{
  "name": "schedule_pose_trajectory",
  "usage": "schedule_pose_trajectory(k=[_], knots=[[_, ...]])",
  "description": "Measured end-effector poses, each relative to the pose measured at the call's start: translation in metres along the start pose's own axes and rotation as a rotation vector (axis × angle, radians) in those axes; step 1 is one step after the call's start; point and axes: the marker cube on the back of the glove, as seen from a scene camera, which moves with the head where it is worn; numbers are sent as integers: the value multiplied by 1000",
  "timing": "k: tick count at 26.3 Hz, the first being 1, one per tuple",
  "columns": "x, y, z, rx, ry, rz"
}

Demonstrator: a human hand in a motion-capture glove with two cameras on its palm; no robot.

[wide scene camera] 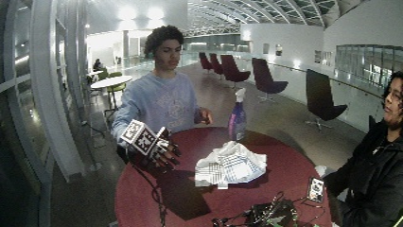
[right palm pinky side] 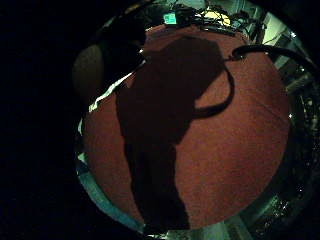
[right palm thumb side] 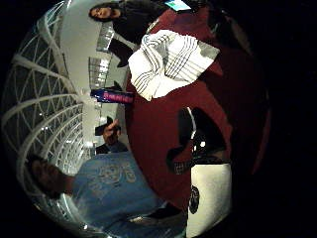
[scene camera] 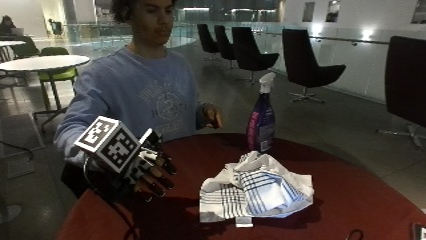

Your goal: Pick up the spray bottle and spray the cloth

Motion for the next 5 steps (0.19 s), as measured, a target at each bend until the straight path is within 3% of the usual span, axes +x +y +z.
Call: schedule_pose_trajectory(k=[5], knots=[[1, -2, -2, 13, -5, -2]])
